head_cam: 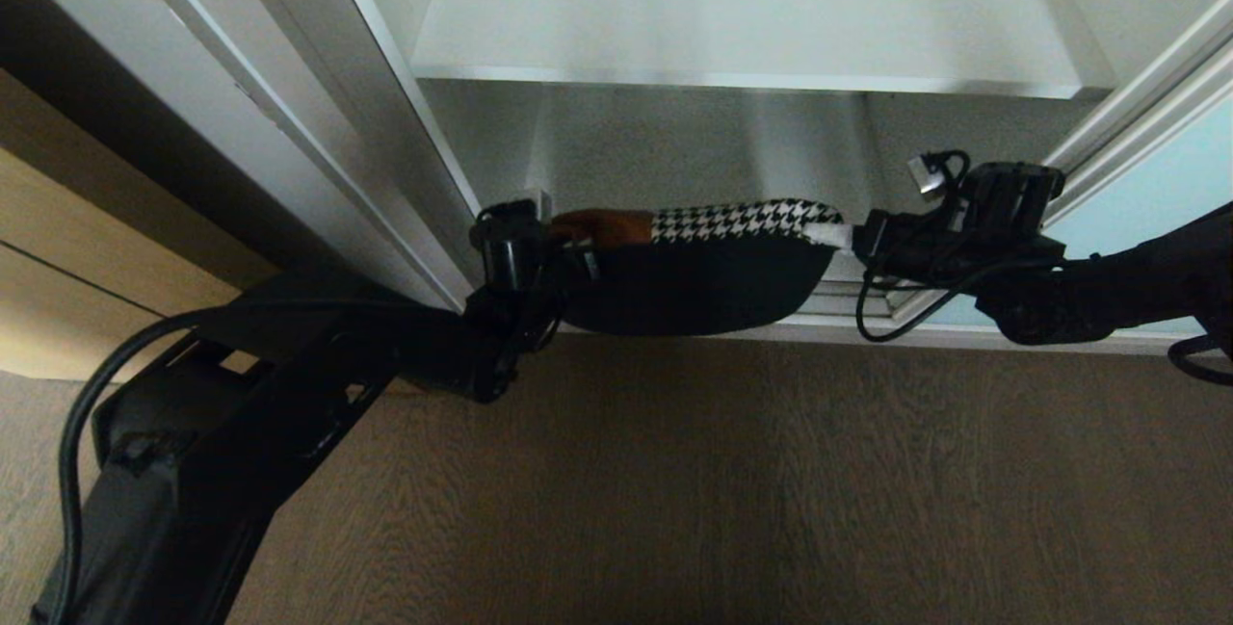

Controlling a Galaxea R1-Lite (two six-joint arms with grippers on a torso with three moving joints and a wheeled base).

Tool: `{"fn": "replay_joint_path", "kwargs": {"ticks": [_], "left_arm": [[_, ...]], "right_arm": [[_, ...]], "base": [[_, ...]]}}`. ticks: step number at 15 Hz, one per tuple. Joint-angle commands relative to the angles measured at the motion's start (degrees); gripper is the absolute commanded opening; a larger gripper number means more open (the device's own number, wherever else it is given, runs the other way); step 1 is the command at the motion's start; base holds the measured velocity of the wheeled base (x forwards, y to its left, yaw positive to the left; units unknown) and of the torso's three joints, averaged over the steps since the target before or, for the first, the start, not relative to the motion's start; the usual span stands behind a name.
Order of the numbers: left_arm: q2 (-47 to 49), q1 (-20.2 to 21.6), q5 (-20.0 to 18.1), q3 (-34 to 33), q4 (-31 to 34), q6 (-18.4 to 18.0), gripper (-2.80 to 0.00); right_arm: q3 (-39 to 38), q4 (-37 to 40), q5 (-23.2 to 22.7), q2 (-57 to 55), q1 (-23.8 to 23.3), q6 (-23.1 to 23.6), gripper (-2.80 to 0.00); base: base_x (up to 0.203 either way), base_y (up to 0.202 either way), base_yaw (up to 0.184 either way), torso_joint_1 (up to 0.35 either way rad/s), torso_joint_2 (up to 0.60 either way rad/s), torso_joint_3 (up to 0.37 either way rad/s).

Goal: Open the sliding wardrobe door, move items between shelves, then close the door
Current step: Place the pillow on the lower shelf

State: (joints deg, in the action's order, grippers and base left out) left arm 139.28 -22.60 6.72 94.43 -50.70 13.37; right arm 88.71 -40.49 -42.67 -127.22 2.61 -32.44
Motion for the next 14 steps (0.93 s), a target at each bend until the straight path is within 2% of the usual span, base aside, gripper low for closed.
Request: {"fn": "replay_joint_path", "kwargs": {"ticks": [1, 4, 8, 10, 12, 14], "left_arm": [[-3.8, 0.02, 0.07, 7.6, 0.43, -0.31, -2.8], [-8.07, -0.06, -0.63, 8.9, -1.65, -0.3, -2.8], [-4.77, -0.08, -0.24, 6.52, -10.28, -1.76, -2.8], [-6.9, -0.35, -1.14, 4.13, -10.49, -2.51, -2.8], [-1.88, -0.28, -2.45, 4.72, -9.62, -2.73, -2.8], [7.88, 0.19, -3.01, 7.1, -8.68, -3.4, -2.8]], "right_arm": [[4.61, -0.56, -0.41, 3.26, 0.22, -0.16, -2.8], [4.21, -3.04, -0.7, 9.29, 0.43, -0.26, -2.8], [-2.01, -17.58, -0.7, 5.88, 0.53, -1.62, -2.8], [-4.06, -22.92, -0.94, 4.43, 0.44, -4.07, -2.8], [-3.0, -22.58, -1.33, -1.58, 0.02, -4.42, -2.8], [-0.14, -20.31, -1.39, -8.59, -0.54, -4.52, -2.8]], "base": [[0.0, 0.0, 0.0, 0.0, 0.0, 0.0], [0.0, 0.0, 0.0, 0.0, 0.0, 0.0], [0.0, 0.0, 0.0, 0.0, 0.0, 0.0], [0.0, 0.0, 0.0, 0.0, 0.0, 0.0], [0.0, 0.0, 0.0, 0.0, 0.0, 0.0], [0.0, 0.0, 0.0, 0.0, 0.0, 0.0]]}}
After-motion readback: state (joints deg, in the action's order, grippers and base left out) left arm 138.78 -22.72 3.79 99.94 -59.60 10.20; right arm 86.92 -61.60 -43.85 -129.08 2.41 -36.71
